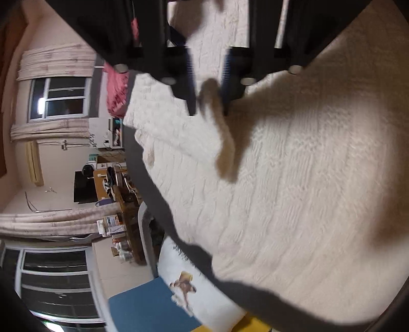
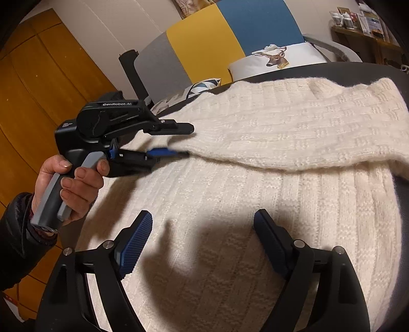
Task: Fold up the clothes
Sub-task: 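Open the right tool to release the sleeve and lift away, then grasp the cream sweater sleeve cuff with the left tool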
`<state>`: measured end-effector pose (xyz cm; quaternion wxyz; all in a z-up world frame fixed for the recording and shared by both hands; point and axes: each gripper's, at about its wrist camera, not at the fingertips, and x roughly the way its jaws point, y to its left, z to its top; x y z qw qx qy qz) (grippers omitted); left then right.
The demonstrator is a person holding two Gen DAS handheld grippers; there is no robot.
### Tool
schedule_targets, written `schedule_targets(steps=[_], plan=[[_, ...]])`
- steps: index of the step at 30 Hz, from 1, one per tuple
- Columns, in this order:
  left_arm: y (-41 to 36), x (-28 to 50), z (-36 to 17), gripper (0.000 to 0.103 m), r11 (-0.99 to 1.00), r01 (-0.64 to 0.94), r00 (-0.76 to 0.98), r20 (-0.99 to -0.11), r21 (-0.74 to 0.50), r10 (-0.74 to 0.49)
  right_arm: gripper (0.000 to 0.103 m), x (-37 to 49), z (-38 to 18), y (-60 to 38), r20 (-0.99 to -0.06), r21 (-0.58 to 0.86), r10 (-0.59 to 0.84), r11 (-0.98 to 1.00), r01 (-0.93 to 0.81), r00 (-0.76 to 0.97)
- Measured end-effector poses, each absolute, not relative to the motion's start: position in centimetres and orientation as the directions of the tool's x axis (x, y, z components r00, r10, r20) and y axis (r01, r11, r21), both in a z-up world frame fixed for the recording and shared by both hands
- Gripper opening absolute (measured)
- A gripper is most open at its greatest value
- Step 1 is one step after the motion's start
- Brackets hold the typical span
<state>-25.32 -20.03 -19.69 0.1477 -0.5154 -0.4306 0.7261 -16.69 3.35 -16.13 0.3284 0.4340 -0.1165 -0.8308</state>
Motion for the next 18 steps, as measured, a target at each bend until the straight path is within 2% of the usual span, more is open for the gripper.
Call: schedule_targets(steps=[8, 13, 15, 18], plan=[[-20.0, -25.1, -18.2, 0.007, -0.618, 0.125, -0.481, -0.592, -0.776, 0.647, 0.085, -16.5, -14.6, 6.9, -0.598, 0.537, -0.652, -0.758, 0.371, -0.466], [-20.3, -26.0, -17.6, 0.007, -0.591, 0.128, -0.488, -0.569, -0.797, 0.662, 0.089, -16.4, -13.7, 9.3, -0.568, 0.574, -0.651, -0.752, 0.324, -0.504], [-20.3, -26.1, -17.0, 0.006, -0.588, 0.115, -0.499, -0.558, -0.801, 0.663, 0.087, -16.3, -13.3, 10.2, -0.556, 0.589, -0.649, -0.748, 0.305, -0.519], [-20.3, -26.4, -15.2, 0.006, -0.565, 0.059, -0.547, -0.5, -0.823, 0.671, 0.085, -16.3, -12.7, 11.6, -0.539, 0.611, -0.646, -0.742, 0.277, -0.541]])
